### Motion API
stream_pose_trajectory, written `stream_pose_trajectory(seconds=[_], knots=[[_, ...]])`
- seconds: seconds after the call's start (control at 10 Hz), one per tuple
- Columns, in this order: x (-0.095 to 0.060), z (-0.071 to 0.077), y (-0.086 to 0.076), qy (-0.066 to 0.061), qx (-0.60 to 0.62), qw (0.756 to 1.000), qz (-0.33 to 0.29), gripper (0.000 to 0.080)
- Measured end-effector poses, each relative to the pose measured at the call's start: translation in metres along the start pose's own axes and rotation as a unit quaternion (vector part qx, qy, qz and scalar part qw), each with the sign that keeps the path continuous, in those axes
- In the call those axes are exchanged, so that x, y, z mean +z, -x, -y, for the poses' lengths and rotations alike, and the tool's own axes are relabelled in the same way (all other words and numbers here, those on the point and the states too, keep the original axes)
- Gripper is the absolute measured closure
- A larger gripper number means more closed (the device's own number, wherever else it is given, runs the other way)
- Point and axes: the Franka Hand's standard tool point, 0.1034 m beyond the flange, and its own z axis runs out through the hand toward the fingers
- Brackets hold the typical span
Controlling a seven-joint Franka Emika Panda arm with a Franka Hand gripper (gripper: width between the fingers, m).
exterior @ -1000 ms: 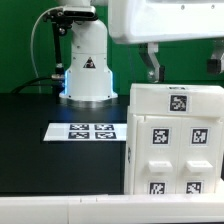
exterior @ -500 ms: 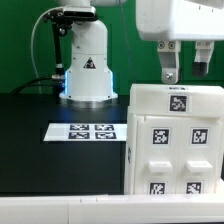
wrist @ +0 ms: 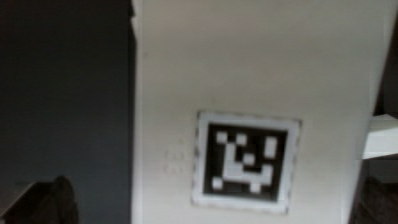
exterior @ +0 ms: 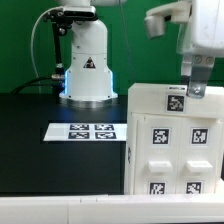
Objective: Assemble cabinet
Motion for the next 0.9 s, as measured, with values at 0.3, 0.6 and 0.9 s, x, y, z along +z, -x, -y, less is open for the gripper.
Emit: stream_pose_trajectory(seconds=[0.3, 0.6, 0.9], knots=[[0.003, -0.004, 0.022, -0.017, 0.086, 0.996, 0.003, 0.0015], [0.003, -0.003, 0.021, -0.016, 0.117, 0.993, 0.004, 0.0242], [0.002, -0.003, 0.020, -0.016, 0.219, 0.976, 0.004, 0.0242]])
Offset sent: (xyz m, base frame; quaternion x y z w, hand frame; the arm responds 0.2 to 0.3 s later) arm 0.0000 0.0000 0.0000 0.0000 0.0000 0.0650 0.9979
